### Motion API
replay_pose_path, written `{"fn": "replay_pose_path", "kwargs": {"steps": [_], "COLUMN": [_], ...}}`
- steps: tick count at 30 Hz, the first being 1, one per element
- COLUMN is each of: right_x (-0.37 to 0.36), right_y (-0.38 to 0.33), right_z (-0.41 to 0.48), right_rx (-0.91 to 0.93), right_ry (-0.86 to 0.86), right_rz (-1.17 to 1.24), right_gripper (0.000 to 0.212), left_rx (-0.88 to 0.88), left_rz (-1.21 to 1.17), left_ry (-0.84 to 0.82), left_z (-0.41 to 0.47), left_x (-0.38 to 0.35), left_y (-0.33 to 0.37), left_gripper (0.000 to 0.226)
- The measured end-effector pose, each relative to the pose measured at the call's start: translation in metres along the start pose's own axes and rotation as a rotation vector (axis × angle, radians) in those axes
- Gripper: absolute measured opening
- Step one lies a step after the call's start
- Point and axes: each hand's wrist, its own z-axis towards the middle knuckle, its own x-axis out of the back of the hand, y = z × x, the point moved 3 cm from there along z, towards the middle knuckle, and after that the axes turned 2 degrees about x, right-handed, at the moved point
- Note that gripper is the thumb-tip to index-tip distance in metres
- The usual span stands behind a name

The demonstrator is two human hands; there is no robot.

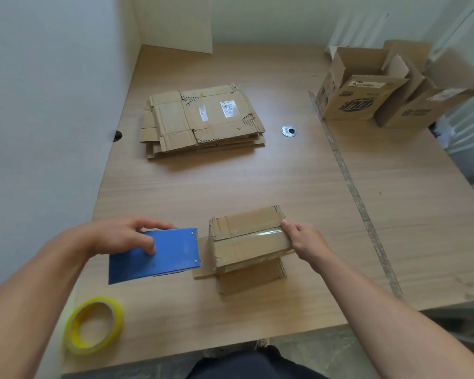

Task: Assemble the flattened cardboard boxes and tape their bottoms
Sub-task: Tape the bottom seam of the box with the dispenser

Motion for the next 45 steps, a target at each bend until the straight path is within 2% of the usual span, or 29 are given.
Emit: {"fn": "replay_pose_path", "kwargs": {"steps": [5,8,13,17,19,21,24,27,31,45], "right_x": [-0.001,-0.002,-0.005,-0.004,-0.002,-0.007,-0.040,-0.068,-0.073,-0.077], "right_y": [-0.002,-0.003,-0.002,-0.008,-0.019,-0.040,-0.058,-0.049,-0.040,-0.037], "right_z": [-0.003,-0.004,-0.007,-0.009,-0.017,-0.029,-0.045,-0.051,-0.049,-0.046], "right_rx": [0.047,0.048,0.032,0.052,0.131,0.333,0.496,0.464,0.467,0.473], "right_ry": [0.000,0.011,0.022,0.095,0.221,0.283,0.049,-0.111,-0.096,-0.052], "right_rz": [-0.004,-0.005,-0.006,-0.173,-0.260,-0.284,-0.452,-0.583,-0.606,-0.628], "right_gripper": [0.045,0.045,0.047,0.034,0.044,0.047,0.053,0.057,0.056,0.059], "left_rx": [0.006,-0.003,-0.036,-0.031,-0.030,-0.031,-0.030,-0.045,-0.051,-0.019], "left_rz": [-0.038,-0.048,-0.045,-0.001,0.001,0.000,-0.017,-0.029,0.024,0.287], "left_ry": [-0.019,-0.005,0.008,0.037,0.050,0.061,0.063,0.105,0.189,0.328], "left_z": [0.003,0.007,0.015,0.017,0.017,0.018,0.022,0.030,0.038,0.038], "left_x": [-0.006,-0.011,-0.024,-0.027,-0.028,-0.032,-0.042,-0.050,-0.052,-0.053], "left_y": [0.002,0.006,0.014,0.018,0.019,0.020,0.024,0.027,0.024,0.045], "left_gripper": [0.050,0.057,0.057,0.059,0.058,0.056,0.054,0.045,0.030,0.046]}}
